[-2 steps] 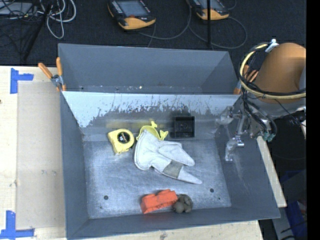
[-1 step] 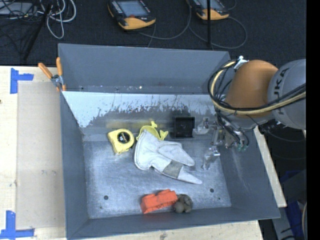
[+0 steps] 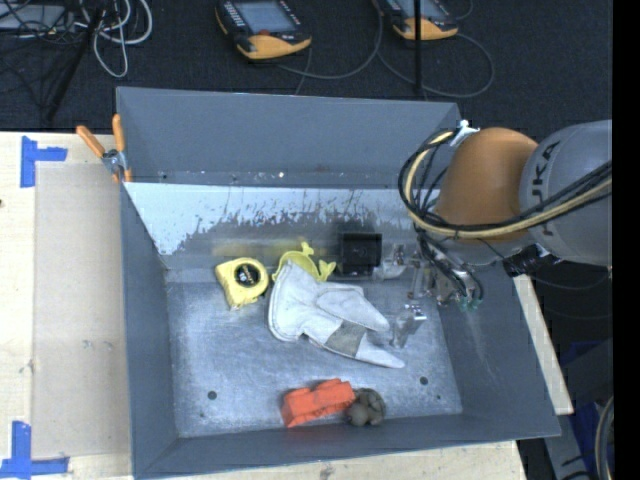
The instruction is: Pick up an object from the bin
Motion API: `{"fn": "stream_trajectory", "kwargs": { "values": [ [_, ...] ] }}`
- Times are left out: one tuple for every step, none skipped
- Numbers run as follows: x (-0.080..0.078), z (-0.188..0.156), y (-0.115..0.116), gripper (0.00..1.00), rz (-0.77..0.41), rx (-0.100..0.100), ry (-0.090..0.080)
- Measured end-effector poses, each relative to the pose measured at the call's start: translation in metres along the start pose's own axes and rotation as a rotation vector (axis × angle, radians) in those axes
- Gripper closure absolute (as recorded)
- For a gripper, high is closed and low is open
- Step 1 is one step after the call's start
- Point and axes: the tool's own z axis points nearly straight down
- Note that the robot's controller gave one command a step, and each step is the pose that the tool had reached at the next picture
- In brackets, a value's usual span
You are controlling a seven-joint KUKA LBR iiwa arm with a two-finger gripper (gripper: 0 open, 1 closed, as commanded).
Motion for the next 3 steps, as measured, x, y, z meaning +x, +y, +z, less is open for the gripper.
{"fn": "stream_trajectory", "kwargs": {
  "values": [
    [0.002,-0.005,0.030,0.00,0.018,-0.003,-0.008],
    [0.007,0.035,0.035,0.00,0.080,-0.002,0.016],
    [-0.001,0.031,0.053,1.00,0.229,0.003,-0.031]
  ]
}}
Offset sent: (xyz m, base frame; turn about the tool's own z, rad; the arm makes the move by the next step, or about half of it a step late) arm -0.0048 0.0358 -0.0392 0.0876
